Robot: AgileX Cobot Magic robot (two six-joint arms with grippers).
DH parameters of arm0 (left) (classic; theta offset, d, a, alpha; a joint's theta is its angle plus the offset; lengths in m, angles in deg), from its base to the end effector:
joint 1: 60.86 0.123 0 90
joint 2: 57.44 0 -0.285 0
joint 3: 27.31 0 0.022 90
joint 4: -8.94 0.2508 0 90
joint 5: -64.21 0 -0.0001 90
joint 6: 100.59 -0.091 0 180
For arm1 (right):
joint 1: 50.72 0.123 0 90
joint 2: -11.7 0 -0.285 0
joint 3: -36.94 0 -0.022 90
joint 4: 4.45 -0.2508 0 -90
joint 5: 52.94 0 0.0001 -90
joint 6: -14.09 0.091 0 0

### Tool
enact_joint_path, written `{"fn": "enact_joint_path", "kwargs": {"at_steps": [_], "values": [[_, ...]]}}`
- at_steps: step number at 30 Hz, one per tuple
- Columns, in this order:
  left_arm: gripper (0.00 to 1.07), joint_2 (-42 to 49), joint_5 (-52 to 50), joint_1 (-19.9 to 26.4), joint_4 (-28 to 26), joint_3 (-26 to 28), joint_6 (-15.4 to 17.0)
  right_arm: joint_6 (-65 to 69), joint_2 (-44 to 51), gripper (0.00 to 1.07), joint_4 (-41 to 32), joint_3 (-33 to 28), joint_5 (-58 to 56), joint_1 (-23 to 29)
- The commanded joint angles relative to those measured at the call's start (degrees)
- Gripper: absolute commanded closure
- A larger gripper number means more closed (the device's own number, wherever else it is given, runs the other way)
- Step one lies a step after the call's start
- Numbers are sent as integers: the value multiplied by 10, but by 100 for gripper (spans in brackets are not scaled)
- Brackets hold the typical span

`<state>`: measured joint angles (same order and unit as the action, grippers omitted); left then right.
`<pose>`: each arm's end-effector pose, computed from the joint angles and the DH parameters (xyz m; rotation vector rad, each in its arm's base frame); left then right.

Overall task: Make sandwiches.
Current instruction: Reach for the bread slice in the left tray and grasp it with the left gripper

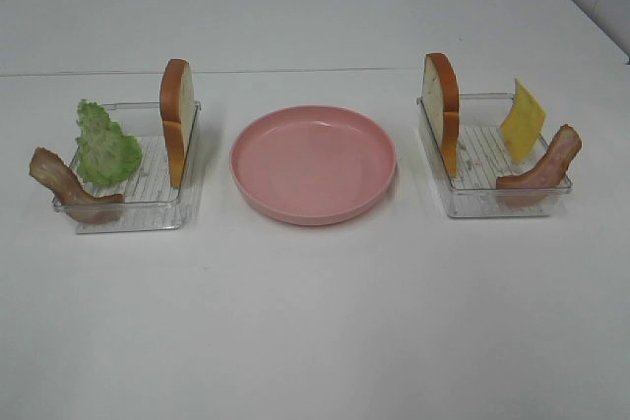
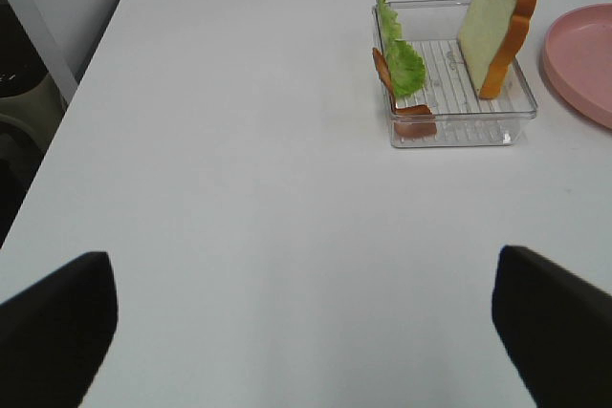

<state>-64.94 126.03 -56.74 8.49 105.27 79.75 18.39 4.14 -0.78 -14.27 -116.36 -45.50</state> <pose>-0.0087 -0.0013 0.2813 -0.0787 2.0361 0.0320 -0.0021 -0.0054 0.2609 -0.0139 2.1308 0.0200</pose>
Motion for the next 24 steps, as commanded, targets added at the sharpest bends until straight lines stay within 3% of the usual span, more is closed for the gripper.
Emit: {"fn": "enact_joint_path", "kwargs": {"at_steps": [1,17,19,21,22,23,24], "values": [[5,9,-1,0,-2,-2,3,-5,18,27,-2,-2,5,1],[6,6,-2,0,5,1,7,-5,18,27,-2,-2,5,1],[6,-18,17,0,5,24,12,-5,18,27,-2,-2,5,1],[6,-119,56,0,9,104,12,-5,18,27,-2,-2,5,1],[6,-119,56,0,9,104,12,-5,18,27,-2,-2,5,1],[6,-158,68,0,9,133,12,-5,18,27,-2,-2,5,1],[6,-241,97,0,9,197,15,-5,18,27,-2,-2,5,1]]}}
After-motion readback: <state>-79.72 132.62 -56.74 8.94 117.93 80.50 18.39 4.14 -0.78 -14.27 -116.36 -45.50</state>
